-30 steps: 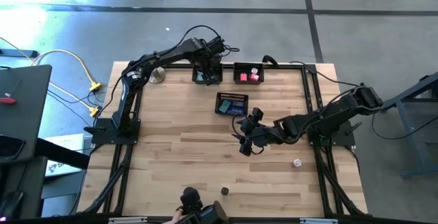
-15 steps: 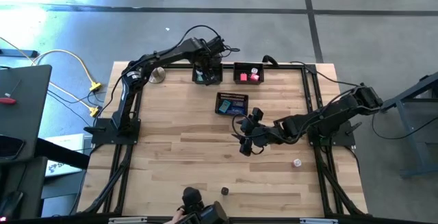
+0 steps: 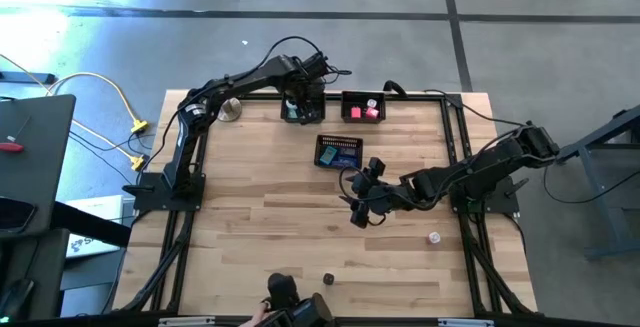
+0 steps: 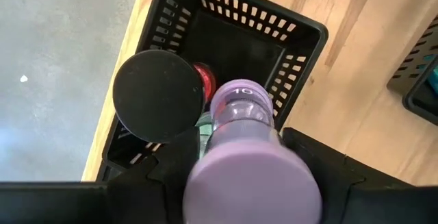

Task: Pick & Place Office items
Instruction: Put the purple hourglass into the top left black bin

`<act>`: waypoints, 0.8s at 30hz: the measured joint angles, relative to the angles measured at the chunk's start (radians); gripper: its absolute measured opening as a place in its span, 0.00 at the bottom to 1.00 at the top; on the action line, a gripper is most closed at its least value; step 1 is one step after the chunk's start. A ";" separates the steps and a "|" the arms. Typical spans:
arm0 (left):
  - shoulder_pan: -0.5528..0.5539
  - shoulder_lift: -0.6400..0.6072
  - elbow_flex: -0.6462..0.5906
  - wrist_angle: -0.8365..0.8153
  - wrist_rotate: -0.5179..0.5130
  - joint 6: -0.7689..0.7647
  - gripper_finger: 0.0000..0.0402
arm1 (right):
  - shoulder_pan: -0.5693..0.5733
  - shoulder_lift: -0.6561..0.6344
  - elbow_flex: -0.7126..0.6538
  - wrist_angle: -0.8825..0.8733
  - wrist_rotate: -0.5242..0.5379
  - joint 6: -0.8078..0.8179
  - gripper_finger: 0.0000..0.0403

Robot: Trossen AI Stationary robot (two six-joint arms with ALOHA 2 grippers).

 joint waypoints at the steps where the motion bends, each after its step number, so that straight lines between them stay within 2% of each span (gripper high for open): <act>1: 0.000 0.000 0.000 0.000 0.004 0.000 0.51 | 0.000 0.000 0.000 -0.003 0.000 0.000 0.59; 10: 0.000 0.000 0.000 0.004 0.005 -0.023 0.74 | 0.000 0.000 0.000 -0.003 0.000 0.000 0.59; 16: 0.000 0.000 0.000 0.005 -0.089 0.011 0.76 | 0.000 0.000 0.000 -0.003 0.000 0.000 0.59; 24: 0.000 0.000 0.000 0.013 -0.099 0.026 0.76 | 0.000 0.000 0.000 -0.002 0.000 0.000 0.59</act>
